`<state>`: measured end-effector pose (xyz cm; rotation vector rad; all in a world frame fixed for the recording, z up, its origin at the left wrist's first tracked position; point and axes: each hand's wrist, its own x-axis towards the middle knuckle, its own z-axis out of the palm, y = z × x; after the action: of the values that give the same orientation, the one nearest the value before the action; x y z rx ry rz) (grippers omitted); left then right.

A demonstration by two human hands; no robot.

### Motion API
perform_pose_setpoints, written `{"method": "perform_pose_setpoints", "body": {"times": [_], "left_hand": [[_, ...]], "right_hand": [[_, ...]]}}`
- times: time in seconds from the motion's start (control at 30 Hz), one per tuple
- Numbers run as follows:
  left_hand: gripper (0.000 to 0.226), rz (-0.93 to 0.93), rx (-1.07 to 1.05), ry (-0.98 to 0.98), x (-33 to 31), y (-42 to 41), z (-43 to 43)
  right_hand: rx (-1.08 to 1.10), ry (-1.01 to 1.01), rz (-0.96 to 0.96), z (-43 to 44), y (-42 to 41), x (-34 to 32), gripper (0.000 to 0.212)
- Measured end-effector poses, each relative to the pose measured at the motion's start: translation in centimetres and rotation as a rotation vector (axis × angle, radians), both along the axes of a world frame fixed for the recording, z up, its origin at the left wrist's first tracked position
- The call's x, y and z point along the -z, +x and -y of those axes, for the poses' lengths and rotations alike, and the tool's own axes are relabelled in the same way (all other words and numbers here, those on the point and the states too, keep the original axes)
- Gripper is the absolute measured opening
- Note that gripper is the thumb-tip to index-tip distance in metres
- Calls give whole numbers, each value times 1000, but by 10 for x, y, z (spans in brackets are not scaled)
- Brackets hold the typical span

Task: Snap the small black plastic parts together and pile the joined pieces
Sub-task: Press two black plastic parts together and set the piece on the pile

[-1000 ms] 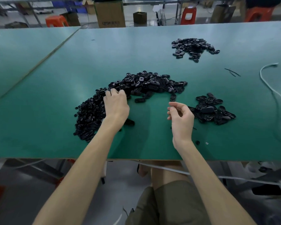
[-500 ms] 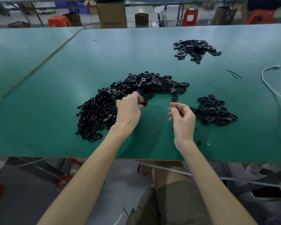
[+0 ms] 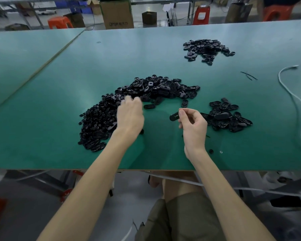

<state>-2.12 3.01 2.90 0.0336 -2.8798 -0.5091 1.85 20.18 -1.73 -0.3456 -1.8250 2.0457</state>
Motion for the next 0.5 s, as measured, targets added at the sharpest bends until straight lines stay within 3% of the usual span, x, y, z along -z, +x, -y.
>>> {"method": "perform_pose_setpoints", "body": {"times": [0.13,0.27,0.5], "left_hand": [[20,124,-48,-96,6,-6,16],[12,113,-29,-62,12,-7,16],[18,86,-30,-123,16,-10,18]], "right_hand": [[-7,10,1,0,0,0,5],[-16,14,3,0,1,1,6],[-14,8,4,0,1,1,5]]}}
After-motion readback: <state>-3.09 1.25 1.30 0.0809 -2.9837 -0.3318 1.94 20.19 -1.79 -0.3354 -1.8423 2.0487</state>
